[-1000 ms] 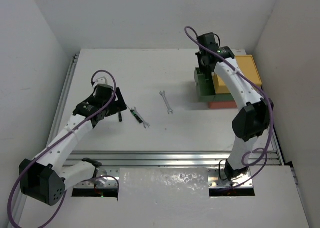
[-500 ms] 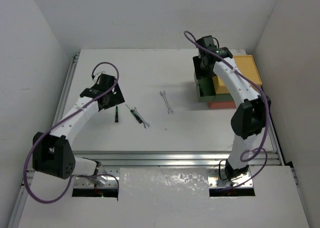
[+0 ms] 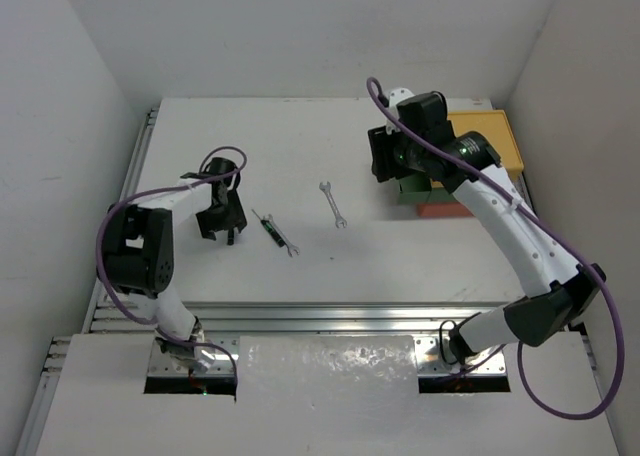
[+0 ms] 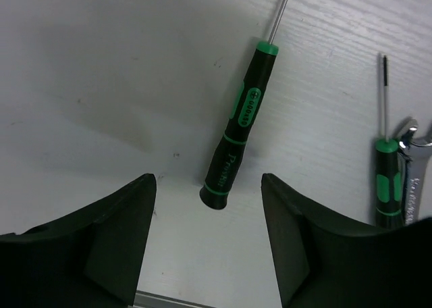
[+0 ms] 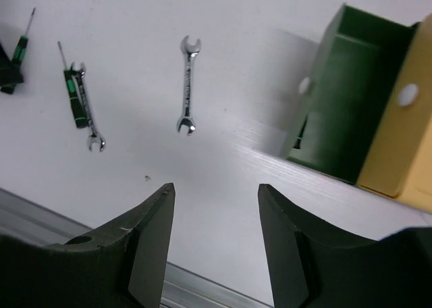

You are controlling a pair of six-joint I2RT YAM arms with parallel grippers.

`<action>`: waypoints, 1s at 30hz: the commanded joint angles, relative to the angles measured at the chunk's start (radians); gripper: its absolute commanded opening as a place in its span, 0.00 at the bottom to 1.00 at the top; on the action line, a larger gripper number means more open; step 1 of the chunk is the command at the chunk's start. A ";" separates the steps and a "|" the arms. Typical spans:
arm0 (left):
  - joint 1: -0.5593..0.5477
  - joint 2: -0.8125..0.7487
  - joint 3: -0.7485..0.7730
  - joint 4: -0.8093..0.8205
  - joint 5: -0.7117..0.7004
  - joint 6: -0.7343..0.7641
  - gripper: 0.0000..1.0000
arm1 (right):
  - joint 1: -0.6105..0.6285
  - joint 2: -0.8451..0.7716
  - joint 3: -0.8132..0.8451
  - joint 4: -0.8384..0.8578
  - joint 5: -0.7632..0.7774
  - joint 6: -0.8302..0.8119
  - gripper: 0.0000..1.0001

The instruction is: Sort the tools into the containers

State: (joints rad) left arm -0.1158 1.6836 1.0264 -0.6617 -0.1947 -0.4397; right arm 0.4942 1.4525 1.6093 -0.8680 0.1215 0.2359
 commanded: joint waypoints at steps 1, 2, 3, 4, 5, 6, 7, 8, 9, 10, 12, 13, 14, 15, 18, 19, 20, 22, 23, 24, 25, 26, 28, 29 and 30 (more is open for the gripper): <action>0.016 0.048 0.003 0.031 0.035 -0.007 0.61 | 0.024 -0.033 -0.049 0.049 -0.046 0.017 0.53; 0.021 0.059 0.003 0.033 0.052 -0.007 0.56 | 0.027 -0.044 -0.060 0.063 -0.055 0.019 0.53; 0.024 0.071 0.003 0.033 0.055 -0.007 0.53 | 0.030 -0.069 -0.072 0.069 -0.065 0.020 0.53; 0.025 0.092 0.003 0.031 0.057 -0.007 0.49 | 0.030 -0.081 -0.093 0.075 -0.069 0.023 0.53; 0.028 0.100 0.000 0.030 0.066 -0.005 0.43 | 0.032 -0.090 -0.103 0.084 -0.074 0.025 0.53; 0.028 0.108 -0.003 0.033 0.063 -0.005 0.40 | 0.033 -0.112 -0.118 0.090 -0.082 0.026 0.53; 0.028 0.113 -0.005 0.033 0.063 -0.005 0.39 | 0.032 -0.121 -0.126 0.095 -0.089 0.026 0.53; 0.030 0.116 -0.003 0.028 0.063 -0.004 0.34 | 0.032 -0.133 -0.133 0.098 -0.115 0.026 0.53; 0.031 0.119 0.000 0.024 0.064 -0.002 0.25 | 0.032 -0.153 -0.149 0.113 -0.121 0.034 0.53; 0.031 0.114 -0.008 0.024 0.066 -0.001 0.11 | 0.032 -0.164 -0.160 0.125 -0.159 0.039 0.53; 0.031 0.055 -0.018 0.028 0.074 0.005 0.00 | 0.032 -0.188 -0.221 0.167 -0.300 0.055 0.55; 0.027 0.024 -0.034 0.040 0.099 0.010 0.00 | 0.033 -0.217 -0.253 0.238 -0.354 0.068 0.60; 0.022 -0.058 -0.045 0.050 0.119 0.012 0.00 | 0.032 -0.230 -0.284 0.279 -0.402 0.089 0.64; 0.010 -0.114 -0.060 0.062 0.139 0.018 0.00 | 0.032 -0.244 -0.349 0.367 -0.474 0.145 0.67; -0.065 -0.359 -0.143 0.160 0.268 0.013 0.00 | 0.033 -0.305 -0.514 0.606 -0.508 0.329 0.86; -0.099 -0.416 -0.202 0.233 0.367 0.000 0.00 | 0.033 -0.349 -0.572 0.689 -0.502 0.389 0.90; -0.113 -0.477 -0.234 0.279 0.429 -0.019 0.00 | 0.033 -0.365 -0.622 0.761 -0.502 0.449 0.92; -0.151 -0.614 -0.322 0.413 0.582 -0.095 0.00 | 0.035 -0.365 -0.710 0.918 -0.528 0.575 0.93; -0.168 -0.674 -0.347 0.460 0.625 -0.131 0.00 | 0.040 -0.354 -0.732 0.951 -0.539 0.627 0.93; -0.204 -0.694 -0.383 0.543 0.688 -0.183 0.00 | 0.050 -0.342 -0.736 1.010 -0.546 0.646 0.92; -0.225 -0.717 -0.396 0.580 0.707 -0.207 0.00 | 0.063 -0.316 -0.739 1.037 -0.557 0.660 0.92; -0.240 -0.726 -0.403 0.605 0.718 -0.241 0.00 | 0.073 -0.307 -0.736 1.066 -0.551 0.669 0.91; -0.289 -0.756 -0.425 0.692 0.695 -0.290 0.00 | 0.110 -0.282 -0.718 1.066 -0.496 0.646 0.89; -0.298 -0.757 -0.427 0.711 0.698 -0.301 0.00 | 0.118 -0.274 -0.712 1.063 -0.485 0.637 0.88; -0.320 -0.754 -0.427 0.756 0.721 -0.313 0.00 | 0.127 -0.265 -0.707 1.070 -0.480 0.632 0.87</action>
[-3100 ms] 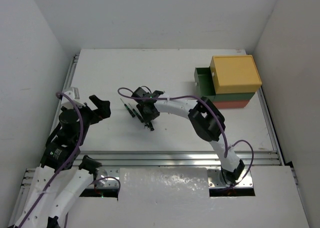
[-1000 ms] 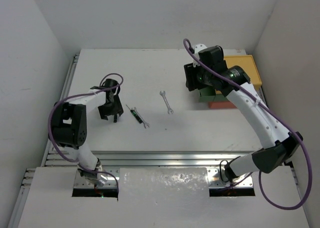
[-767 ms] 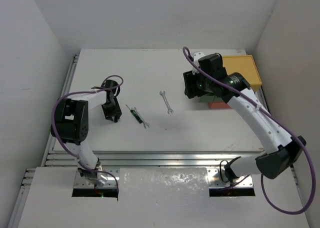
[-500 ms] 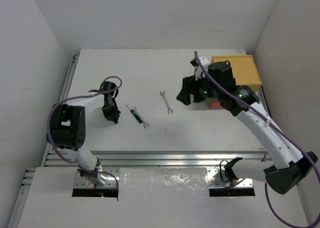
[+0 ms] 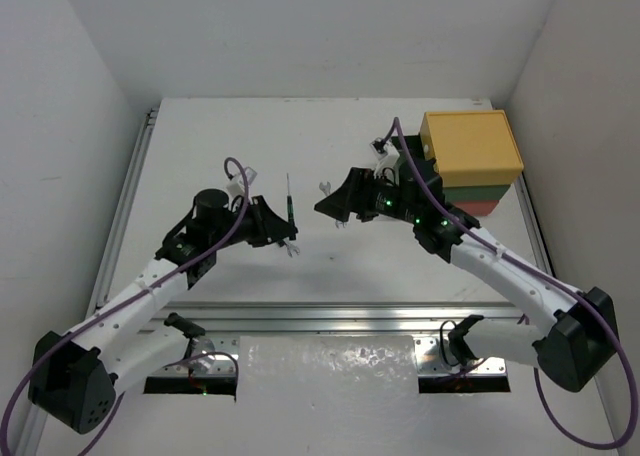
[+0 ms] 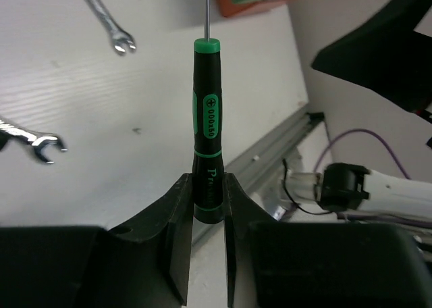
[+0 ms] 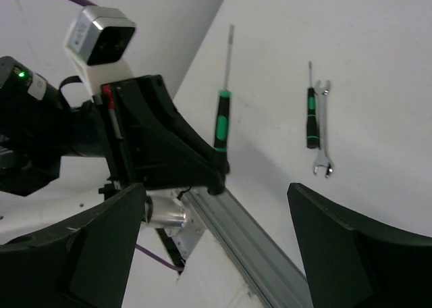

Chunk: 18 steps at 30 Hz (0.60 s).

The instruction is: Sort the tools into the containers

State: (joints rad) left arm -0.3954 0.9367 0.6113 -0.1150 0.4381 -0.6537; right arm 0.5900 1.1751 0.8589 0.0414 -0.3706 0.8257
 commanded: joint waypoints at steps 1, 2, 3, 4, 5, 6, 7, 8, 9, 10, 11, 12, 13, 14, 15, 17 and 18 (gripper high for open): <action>-0.051 0.011 -0.007 0.219 0.090 -0.109 0.00 | 0.034 0.023 0.046 0.169 0.012 0.046 0.86; -0.063 0.020 -0.001 0.224 0.090 -0.113 0.00 | 0.037 0.041 0.055 0.184 0.004 0.050 0.84; -0.092 0.043 0.014 0.224 0.074 -0.113 0.00 | 0.040 0.053 0.063 0.186 -0.014 0.050 0.78; -0.106 0.053 0.021 0.227 0.068 -0.113 0.00 | 0.044 0.066 0.087 0.183 -0.020 0.046 0.75; -0.131 0.057 0.024 0.248 0.060 -0.121 0.00 | 0.047 0.089 0.100 0.163 -0.022 0.040 0.73; -0.138 0.066 0.024 0.261 0.060 -0.126 0.00 | 0.060 0.096 0.109 0.154 -0.018 0.032 0.69; -0.151 0.068 0.025 0.276 0.060 -0.130 0.00 | 0.067 0.104 0.121 0.144 -0.010 0.014 0.67; -0.167 0.070 0.033 0.290 0.059 -0.138 0.00 | 0.071 0.116 0.126 0.128 0.008 0.006 0.64; -0.174 0.073 0.038 0.293 0.054 -0.139 0.00 | 0.079 0.124 0.127 0.121 0.015 0.000 0.62; -0.187 0.074 0.051 0.293 0.048 -0.139 0.00 | 0.080 0.129 0.134 0.105 0.021 -0.011 0.60; -0.192 0.076 0.056 0.293 0.048 -0.139 0.00 | 0.083 0.136 0.138 0.094 0.027 -0.017 0.60; -0.195 0.074 0.059 0.293 0.042 -0.142 0.00 | 0.088 0.142 0.140 0.083 0.038 -0.025 0.59; -0.197 0.074 0.062 0.296 0.044 -0.142 0.00 | 0.090 0.144 0.140 0.072 0.050 -0.040 0.58; -0.197 0.074 0.068 0.299 0.042 -0.142 0.00 | 0.091 0.140 0.137 0.065 0.067 -0.046 0.58; -0.197 0.076 0.071 0.298 0.042 -0.142 0.00 | 0.093 0.135 0.129 0.058 0.078 -0.057 0.58; -0.197 0.082 0.082 0.299 0.040 -0.139 0.00 | 0.091 0.130 0.123 0.057 0.084 -0.060 0.48; -0.197 0.091 0.084 0.304 0.047 -0.141 0.00 | 0.093 0.130 0.121 0.058 0.072 -0.060 0.40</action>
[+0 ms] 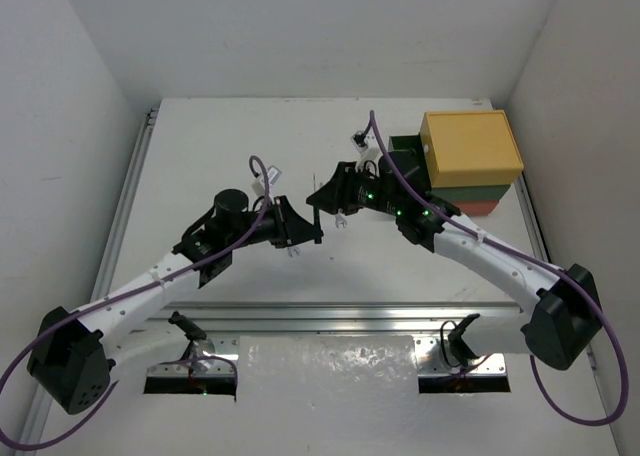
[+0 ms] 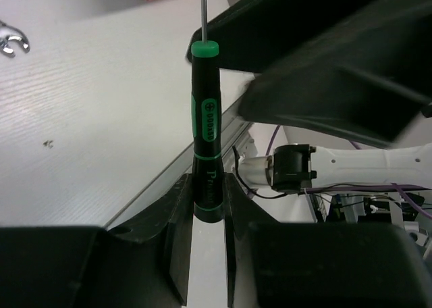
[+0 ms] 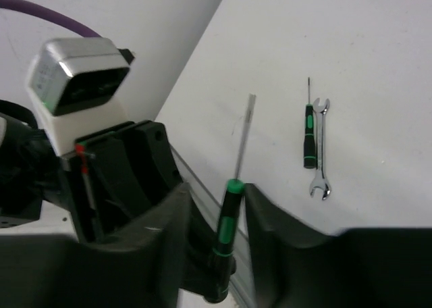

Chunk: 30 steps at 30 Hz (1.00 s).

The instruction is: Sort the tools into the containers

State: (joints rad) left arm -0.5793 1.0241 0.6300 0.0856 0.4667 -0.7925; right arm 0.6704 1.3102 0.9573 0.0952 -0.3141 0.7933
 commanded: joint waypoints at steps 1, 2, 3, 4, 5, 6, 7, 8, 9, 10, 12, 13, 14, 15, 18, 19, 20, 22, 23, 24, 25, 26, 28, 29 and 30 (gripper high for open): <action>-0.013 0.010 0.066 0.109 0.020 -0.004 0.00 | 0.012 0.000 0.020 0.006 0.004 -0.026 0.32; -0.013 0.013 0.072 0.117 0.023 -0.005 0.00 | 0.012 0.003 0.023 0.003 -0.003 -0.028 0.29; -0.013 0.020 0.076 0.118 0.021 -0.007 0.00 | 0.015 0.006 0.030 -0.008 0.000 -0.034 0.33; -0.013 0.024 0.079 0.120 0.021 -0.005 0.00 | 0.018 0.006 0.032 -0.018 0.010 -0.040 0.38; -0.013 0.027 0.086 0.121 0.021 -0.004 0.00 | 0.020 0.004 0.035 -0.038 0.018 -0.046 0.45; -0.013 0.030 0.086 0.126 0.026 -0.005 0.00 | 0.023 0.004 0.034 -0.038 0.018 -0.049 0.45; -0.014 0.033 0.089 0.137 0.030 -0.007 0.00 | 0.023 0.007 0.031 -0.034 0.012 -0.049 0.45; -0.014 0.036 0.092 0.140 0.035 -0.008 0.00 | 0.023 0.012 0.034 -0.035 0.007 -0.049 0.27; -0.014 0.044 0.094 0.140 0.035 -0.007 0.00 | 0.023 0.014 0.038 -0.038 0.004 -0.051 0.12; -0.014 0.047 0.100 0.137 0.033 -0.005 0.07 | 0.023 0.014 0.040 -0.044 0.012 -0.052 0.02; -0.014 0.051 0.114 0.077 -0.014 0.006 0.29 | 0.023 0.008 0.066 -0.077 0.044 -0.092 0.00; -0.014 0.051 0.141 0.028 -0.055 0.025 0.67 | 0.020 0.006 0.086 -0.153 0.090 -0.120 0.00; -0.014 0.050 0.160 -0.097 -0.160 0.036 0.85 | 0.017 0.009 0.115 -0.204 0.137 -0.155 0.00; -0.014 0.047 0.177 -0.172 -0.222 0.059 0.99 | 0.006 0.015 0.174 -0.253 0.186 -0.236 0.00; -0.014 0.025 0.215 -0.360 -0.428 0.072 1.00 | -0.095 0.083 0.317 -0.474 0.297 -0.349 0.00; -0.014 0.019 0.215 -0.410 -0.460 0.072 1.00 | -0.132 0.101 0.345 -0.553 0.308 -0.374 0.00; -0.014 0.014 0.212 -0.429 -0.526 0.072 1.00 | -0.188 0.139 0.372 -0.587 0.346 -0.397 0.00; -0.013 0.019 0.211 -0.461 -0.568 0.076 1.00 | -0.224 0.185 0.461 -0.684 0.438 -0.482 0.00; -0.013 0.036 0.209 -0.468 -0.571 0.081 1.00 | -0.248 0.245 0.531 -0.716 0.525 -0.529 0.00; -0.013 0.047 0.212 -0.478 -0.574 0.082 1.00 | -0.261 0.276 0.564 -0.765 0.555 -0.549 0.00; -0.013 0.057 0.212 -0.483 -0.579 0.082 1.00 | -0.276 0.306 0.592 -0.785 0.585 -0.565 0.00; -0.013 0.077 0.215 -0.486 -0.580 0.082 1.00 | -0.302 0.335 0.636 -0.801 0.625 -0.589 0.00; -0.013 0.099 0.215 -0.491 -0.588 0.081 1.00 | -0.343 0.398 0.662 -0.815 0.641 -0.601 0.00; -0.013 0.102 0.218 -0.492 -0.591 0.082 1.00 | -0.354 0.417 0.675 -0.816 0.645 -0.608 0.01; -0.013 0.105 0.218 -0.501 -0.597 0.084 1.00 | -0.362 0.444 0.690 -0.818 0.655 -0.620 0.02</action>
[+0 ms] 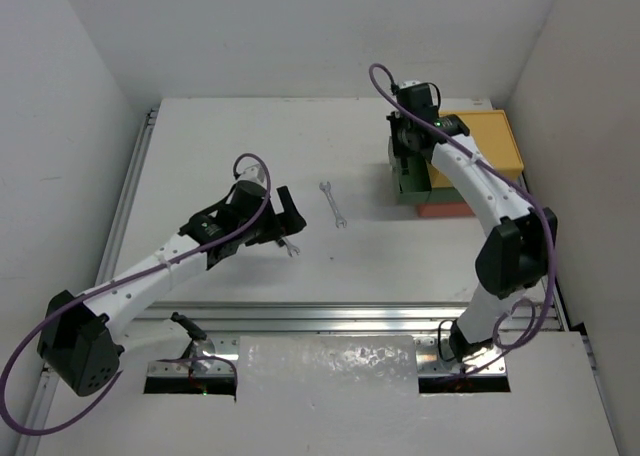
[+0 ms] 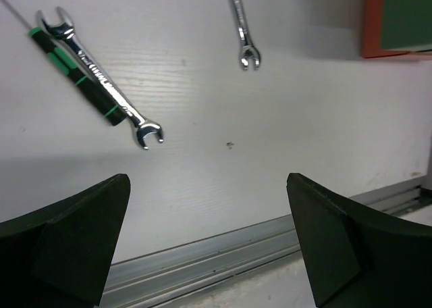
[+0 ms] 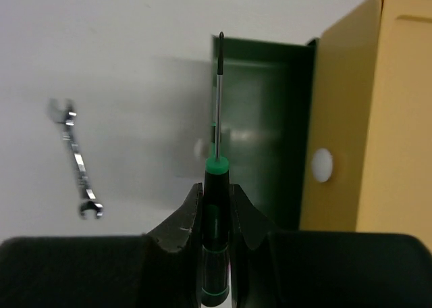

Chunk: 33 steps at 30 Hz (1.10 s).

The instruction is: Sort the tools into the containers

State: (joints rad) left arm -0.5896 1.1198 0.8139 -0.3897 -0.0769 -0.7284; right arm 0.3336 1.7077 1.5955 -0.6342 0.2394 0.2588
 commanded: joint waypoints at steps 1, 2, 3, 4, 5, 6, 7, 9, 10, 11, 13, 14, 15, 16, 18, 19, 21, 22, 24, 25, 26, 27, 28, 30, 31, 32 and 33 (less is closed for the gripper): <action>-0.003 0.012 0.034 -0.032 -0.072 0.021 1.00 | -0.040 0.062 0.063 -0.091 0.109 -0.089 0.09; -0.003 0.012 0.036 -0.043 -0.080 0.027 1.00 | -0.045 0.088 0.085 -0.102 0.123 -0.096 0.16; -0.003 0.012 0.036 -0.049 -0.101 0.029 1.00 | -0.050 0.099 0.096 -0.111 0.126 -0.099 0.23; -0.003 0.014 0.037 -0.057 -0.115 0.032 1.00 | -0.054 0.107 0.116 -0.120 0.126 -0.096 0.27; -0.003 0.014 0.041 -0.064 -0.126 0.032 1.00 | -0.054 0.112 0.121 -0.125 0.127 -0.095 0.27; -0.003 0.018 0.041 -0.073 -0.144 0.032 1.00 | -0.054 0.115 0.127 -0.128 0.118 -0.093 0.28; -0.001 0.021 0.041 -0.078 -0.150 0.032 1.00 | -0.054 0.115 0.141 -0.137 0.110 -0.087 0.31; -0.001 0.035 0.039 -0.083 -0.171 0.030 1.00 | -0.053 0.109 0.156 -0.150 0.084 -0.072 0.41; -0.001 0.041 0.041 -0.084 -0.181 0.027 1.00 | -0.053 0.104 0.165 -0.157 0.080 -0.060 0.52; -0.001 0.051 0.039 -0.084 -0.201 0.020 1.00 | -0.050 0.098 0.169 -0.173 0.074 -0.049 0.54; -0.001 0.089 0.045 -0.090 -0.227 -0.008 1.00 | -0.030 0.047 0.137 -0.171 0.028 -0.033 0.54; 0.001 0.104 0.056 -0.093 -0.248 -0.017 1.00 | -0.021 0.024 0.118 -0.159 0.015 -0.026 0.54; 0.002 0.142 0.063 -0.095 -0.259 -0.026 1.00 | 0.002 -0.034 0.065 -0.147 -0.020 -0.017 0.54; 0.004 0.164 0.085 -0.103 -0.276 -0.054 1.00 | 0.016 -0.063 0.035 -0.134 -0.034 -0.012 0.54; 0.005 0.237 0.111 -0.144 -0.338 -0.094 0.98 | 0.051 -0.117 -0.015 -0.110 -0.046 -0.001 0.55; 0.008 0.288 0.140 -0.178 -0.374 -0.138 0.95 | 0.071 -0.167 -0.067 -0.096 -0.058 0.006 0.55; 0.011 0.343 0.168 -0.205 -0.391 -0.170 0.91 | 0.090 -0.210 -0.115 -0.082 -0.080 0.017 0.55; 0.016 0.368 0.192 -0.216 -0.397 -0.198 0.87 | 0.094 -0.227 -0.156 -0.079 -0.090 0.022 0.55; 0.019 0.429 0.208 -0.218 -0.405 -0.216 0.81 | 0.104 -0.272 -0.196 -0.064 -0.129 0.028 0.56; 0.025 0.446 0.220 -0.212 -0.403 -0.224 0.69 | 0.107 -0.284 -0.234 -0.058 -0.138 0.031 0.56; 0.030 0.466 0.225 -0.199 -0.400 -0.229 0.64 | 0.108 -0.307 -0.250 -0.045 -0.149 0.033 0.56; 0.039 0.501 0.234 -0.195 -0.388 -0.232 0.61 | 0.113 -0.316 -0.279 -0.041 -0.155 0.036 0.56; 0.042 0.520 0.238 -0.180 -0.376 -0.232 0.61 | 0.114 -0.324 -0.292 -0.032 -0.161 0.034 0.56; 0.045 0.575 0.248 -0.175 -0.356 -0.235 0.61 | 0.117 -0.342 -0.307 -0.028 -0.170 0.030 0.56; 0.047 0.590 0.255 -0.169 -0.351 -0.233 0.61 | 0.119 -0.344 -0.310 -0.027 -0.173 0.030 0.56; 0.048 0.616 0.257 -0.169 -0.348 -0.235 0.58 | 0.120 -0.349 -0.313 -0.025 -0.178 0.030 0.56; 0.054 0.626 0.257 -0.172 -0.347 -0.243 0.53 | 0.120 -0.349 -0.313 -0.024 -0.180 0.031 0.56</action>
State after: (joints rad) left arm -0.5495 1.7271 1.0386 -0.5735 -0.4274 -0.9417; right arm 0.4461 1.3930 1.2781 -0.7155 0.0906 0.2741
